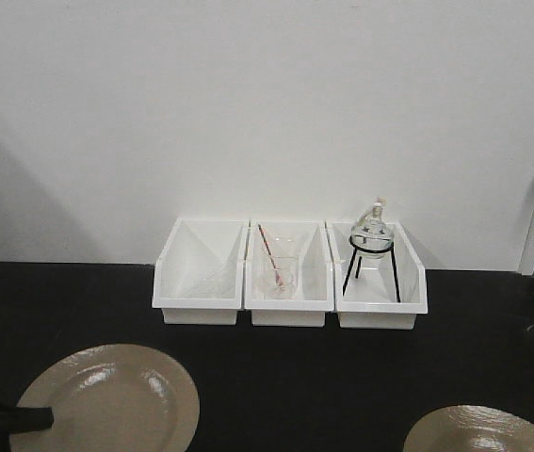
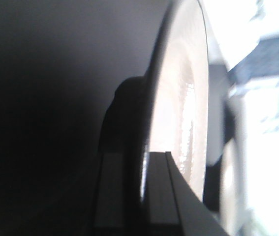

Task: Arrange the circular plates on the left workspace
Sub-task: 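Grip the plate rim with the left gripper and lift it upright, then carry the plate toward the bins and set it flat on the counter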

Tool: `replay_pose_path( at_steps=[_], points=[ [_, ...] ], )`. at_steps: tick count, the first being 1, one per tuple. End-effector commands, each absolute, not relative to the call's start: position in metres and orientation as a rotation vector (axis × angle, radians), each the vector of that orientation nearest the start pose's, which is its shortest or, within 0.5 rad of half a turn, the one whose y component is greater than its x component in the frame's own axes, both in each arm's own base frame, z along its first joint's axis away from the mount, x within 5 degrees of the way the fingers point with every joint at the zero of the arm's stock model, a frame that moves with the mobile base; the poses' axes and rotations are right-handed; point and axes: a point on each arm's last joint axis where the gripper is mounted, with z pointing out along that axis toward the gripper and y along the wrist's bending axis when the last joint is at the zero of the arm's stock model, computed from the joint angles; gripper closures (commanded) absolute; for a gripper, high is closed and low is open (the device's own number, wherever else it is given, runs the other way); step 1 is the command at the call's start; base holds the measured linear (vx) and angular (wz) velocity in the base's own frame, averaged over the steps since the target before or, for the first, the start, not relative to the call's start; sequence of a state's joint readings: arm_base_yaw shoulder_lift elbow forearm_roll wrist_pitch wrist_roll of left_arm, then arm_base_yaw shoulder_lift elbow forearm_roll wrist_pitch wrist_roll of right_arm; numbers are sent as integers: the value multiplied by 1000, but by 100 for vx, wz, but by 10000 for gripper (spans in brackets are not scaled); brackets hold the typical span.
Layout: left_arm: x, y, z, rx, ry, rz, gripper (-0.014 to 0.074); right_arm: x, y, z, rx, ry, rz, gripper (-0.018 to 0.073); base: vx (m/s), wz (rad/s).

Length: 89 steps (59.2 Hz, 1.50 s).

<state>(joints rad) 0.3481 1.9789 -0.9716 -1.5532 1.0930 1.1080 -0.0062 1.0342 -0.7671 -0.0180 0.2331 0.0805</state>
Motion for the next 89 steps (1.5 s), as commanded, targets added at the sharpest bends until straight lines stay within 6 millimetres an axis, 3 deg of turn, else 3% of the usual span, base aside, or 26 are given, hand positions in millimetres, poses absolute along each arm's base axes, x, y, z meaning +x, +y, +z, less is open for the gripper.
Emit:
replay_pose_path(
  at_steps=[1,15,28,40,50,69,89],
  points=[
    [358,16,188,-367,2005,-1577,598,225,-1,348,49,1851,24,559,0,0],
    [371,-44,185,-341,2086,-1515,597,225,-1,348,49,1851,24,559,0,0],
    [389,-85,200,-267,2124,-1416,597,225,-1,348,49,1851,24,559,0,0],
    [409,-106,210,-285,2105,-1493,597,225,-1,348,49,1851,24,559,0,0],
    [422,-124,200,-281,2119,-1583,597,225,-1,348,49,1851,24,559,0,0],
    [431,-158,186,-238,2158,-1621,597,225,-1,348,49,1853,24,559,0,0],
    [438,-157,177,-313,2191,-1481,564,225,-1,348,49,1853,24,559,0,0]
  ],
)
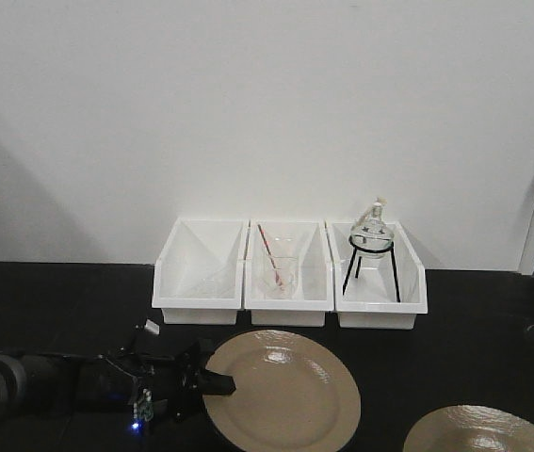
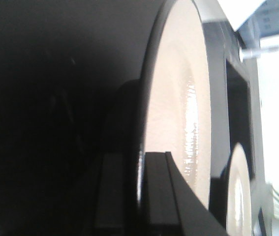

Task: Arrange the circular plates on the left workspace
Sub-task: 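Carry the plate toward the bins and set it flat on the counter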

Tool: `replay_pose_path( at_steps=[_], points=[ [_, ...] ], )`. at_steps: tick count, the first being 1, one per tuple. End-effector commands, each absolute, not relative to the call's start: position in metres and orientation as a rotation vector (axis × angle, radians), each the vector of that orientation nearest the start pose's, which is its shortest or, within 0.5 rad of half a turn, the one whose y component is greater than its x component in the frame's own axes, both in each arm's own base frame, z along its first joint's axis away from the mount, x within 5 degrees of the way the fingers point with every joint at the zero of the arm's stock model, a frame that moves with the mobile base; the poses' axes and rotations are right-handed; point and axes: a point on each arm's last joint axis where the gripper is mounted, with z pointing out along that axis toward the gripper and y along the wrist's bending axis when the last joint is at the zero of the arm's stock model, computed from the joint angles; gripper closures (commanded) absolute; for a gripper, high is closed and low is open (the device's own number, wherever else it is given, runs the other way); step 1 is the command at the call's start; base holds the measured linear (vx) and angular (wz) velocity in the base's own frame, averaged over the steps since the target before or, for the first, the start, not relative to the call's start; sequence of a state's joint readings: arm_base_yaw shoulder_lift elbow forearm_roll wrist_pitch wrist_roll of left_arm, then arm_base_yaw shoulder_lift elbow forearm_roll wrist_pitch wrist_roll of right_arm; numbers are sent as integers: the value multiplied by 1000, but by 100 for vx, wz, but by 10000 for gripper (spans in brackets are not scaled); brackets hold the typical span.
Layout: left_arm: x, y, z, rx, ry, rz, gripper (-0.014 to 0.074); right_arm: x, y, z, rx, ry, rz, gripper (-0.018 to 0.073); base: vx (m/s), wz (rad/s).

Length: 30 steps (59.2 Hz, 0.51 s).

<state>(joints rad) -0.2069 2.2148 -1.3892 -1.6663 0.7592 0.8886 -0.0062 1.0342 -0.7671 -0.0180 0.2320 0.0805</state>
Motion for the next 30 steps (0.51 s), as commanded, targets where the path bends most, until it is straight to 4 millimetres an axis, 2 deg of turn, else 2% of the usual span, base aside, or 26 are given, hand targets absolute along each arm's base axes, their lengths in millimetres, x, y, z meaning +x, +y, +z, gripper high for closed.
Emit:
replay_pose_path(
  at_steps=[1,8,21,30],
  points=[
    [438,-157,177,-308,2192,-1472,552,225,-1,348,49,1853,24,559,0,0],
    [439,-156,177,-272,2187,-1451,465,225,-1,348,49,1853,24,559,0,0],
    [439,-156,175,-249,2188,-1423,197,225,-1,348,49,1853,24,559,0,0],
    [441,-153,172,-225,2197,-1355,103,225,-1,348,49,1853,24,559,0,0]
  ],
)
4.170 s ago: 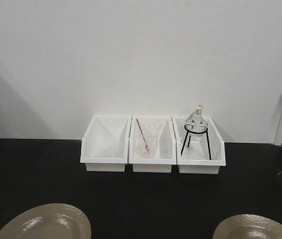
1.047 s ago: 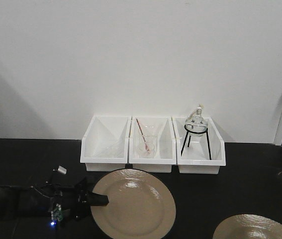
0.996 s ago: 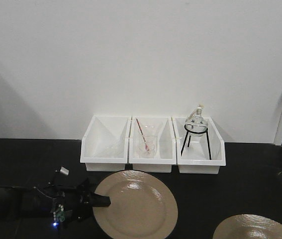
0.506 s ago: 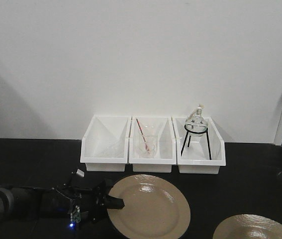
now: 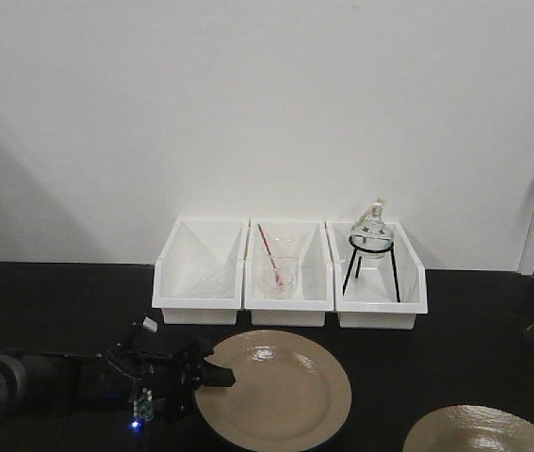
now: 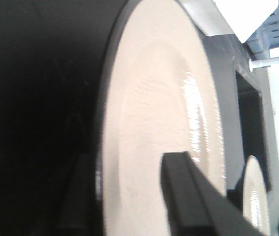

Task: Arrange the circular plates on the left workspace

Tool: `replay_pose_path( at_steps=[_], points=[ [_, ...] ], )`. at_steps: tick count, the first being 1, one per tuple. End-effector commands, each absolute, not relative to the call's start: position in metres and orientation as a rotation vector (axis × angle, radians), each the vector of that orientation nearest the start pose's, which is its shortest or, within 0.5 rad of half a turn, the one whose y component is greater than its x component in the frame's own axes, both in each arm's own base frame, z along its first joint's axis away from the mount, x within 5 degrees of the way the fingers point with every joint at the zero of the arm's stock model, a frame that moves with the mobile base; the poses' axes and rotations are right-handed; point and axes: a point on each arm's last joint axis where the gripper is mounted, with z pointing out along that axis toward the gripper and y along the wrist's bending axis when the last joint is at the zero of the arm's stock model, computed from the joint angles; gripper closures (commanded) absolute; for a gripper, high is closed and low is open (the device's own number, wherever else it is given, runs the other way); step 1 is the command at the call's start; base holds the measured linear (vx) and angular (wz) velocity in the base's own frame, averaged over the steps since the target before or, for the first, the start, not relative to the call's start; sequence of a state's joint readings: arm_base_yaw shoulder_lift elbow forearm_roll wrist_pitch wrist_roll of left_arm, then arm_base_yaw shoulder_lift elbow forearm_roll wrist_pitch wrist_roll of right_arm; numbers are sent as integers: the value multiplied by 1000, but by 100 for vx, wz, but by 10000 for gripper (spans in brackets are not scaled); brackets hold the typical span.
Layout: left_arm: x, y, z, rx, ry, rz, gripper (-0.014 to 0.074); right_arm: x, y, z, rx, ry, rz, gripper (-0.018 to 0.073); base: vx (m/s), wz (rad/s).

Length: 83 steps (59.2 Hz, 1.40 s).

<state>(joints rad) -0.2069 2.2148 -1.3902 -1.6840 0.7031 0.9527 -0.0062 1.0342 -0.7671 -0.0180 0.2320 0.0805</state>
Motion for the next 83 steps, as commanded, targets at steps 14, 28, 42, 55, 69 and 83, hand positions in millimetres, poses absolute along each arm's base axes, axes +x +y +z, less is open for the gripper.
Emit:
replay_pose_path(
  at_steps=[14,28,42,55,69,83],
  points=[
    [441,-140,167,-54,2236,-1222,97,225,-1,348,49,1853,24,559,0,0],
    [442,-127,165,-20,2252,-1208,97,225,-1,348,49,1853,24,559,0,0],
    [442,-117,174,-15,2225,-1248,98,225,-1,348,49,1853,24,559,0,0],
    [440,-100,200,53,2191,-1189,129,225,-1,348,49,1847,24,559,0,0],
    [423,-83,243,235,2172,-1081,284,225,-1,348,49,1847,24,559,0,0],
    [397,-68,291,317,2194,-972,605,225,-1,348,49,1848,24,559,0,0]
  ],
)
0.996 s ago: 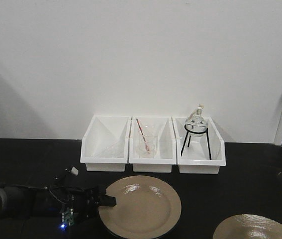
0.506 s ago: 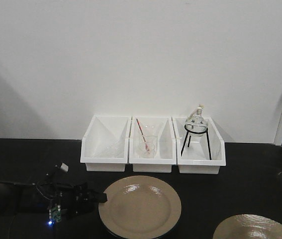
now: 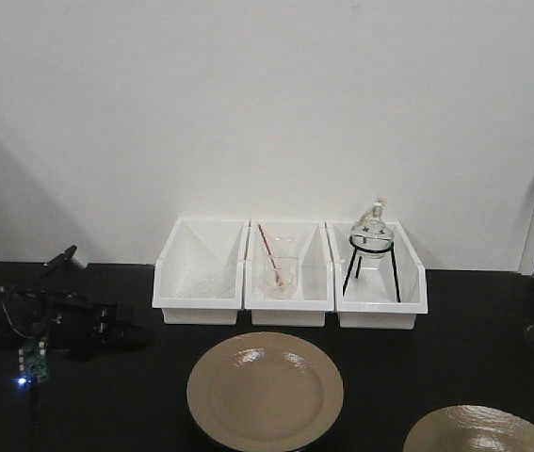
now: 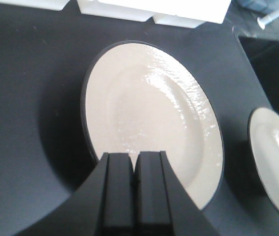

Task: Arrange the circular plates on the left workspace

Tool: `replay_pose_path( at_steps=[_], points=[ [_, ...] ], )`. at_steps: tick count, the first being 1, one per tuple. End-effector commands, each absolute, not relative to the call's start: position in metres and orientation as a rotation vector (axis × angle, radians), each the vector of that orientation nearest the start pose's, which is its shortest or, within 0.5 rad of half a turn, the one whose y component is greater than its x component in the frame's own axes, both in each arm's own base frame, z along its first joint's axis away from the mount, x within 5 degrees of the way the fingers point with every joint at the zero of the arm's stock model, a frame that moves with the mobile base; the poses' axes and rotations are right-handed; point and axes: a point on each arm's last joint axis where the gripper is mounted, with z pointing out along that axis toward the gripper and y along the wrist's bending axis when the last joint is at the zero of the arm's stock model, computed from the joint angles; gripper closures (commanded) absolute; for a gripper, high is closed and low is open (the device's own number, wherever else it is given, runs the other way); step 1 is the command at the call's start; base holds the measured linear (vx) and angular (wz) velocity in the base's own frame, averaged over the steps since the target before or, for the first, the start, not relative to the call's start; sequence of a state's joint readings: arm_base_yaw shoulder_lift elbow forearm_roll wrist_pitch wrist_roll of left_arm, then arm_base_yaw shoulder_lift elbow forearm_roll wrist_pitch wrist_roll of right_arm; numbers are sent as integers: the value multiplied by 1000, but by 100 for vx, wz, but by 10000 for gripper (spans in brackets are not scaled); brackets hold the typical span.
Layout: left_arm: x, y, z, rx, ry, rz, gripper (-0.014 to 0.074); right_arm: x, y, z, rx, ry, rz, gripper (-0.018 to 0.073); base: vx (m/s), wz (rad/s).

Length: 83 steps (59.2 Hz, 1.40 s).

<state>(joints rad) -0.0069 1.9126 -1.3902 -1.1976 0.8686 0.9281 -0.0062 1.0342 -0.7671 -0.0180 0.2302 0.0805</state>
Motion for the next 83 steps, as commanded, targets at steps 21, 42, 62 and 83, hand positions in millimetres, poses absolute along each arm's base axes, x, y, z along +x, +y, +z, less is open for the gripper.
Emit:
replay_pose_path(
  at_steps=[21,42,62,83],
  points=[
    [332,-59,306,389,2225,-772,600,223,1,345,83,2104,73,559,0,0],
    [254,-51,276,336,2234,-657,600,270,26,347,-117,2296,516,559,0,0],
    [224,-52,282,362,2189,-649,600,284,-57,320,74,2294,820,559,0,0],
    [218,-55,286,392,2179,-674,600,291,-122,287,332,2298,667,559,0,0]
  ],
)
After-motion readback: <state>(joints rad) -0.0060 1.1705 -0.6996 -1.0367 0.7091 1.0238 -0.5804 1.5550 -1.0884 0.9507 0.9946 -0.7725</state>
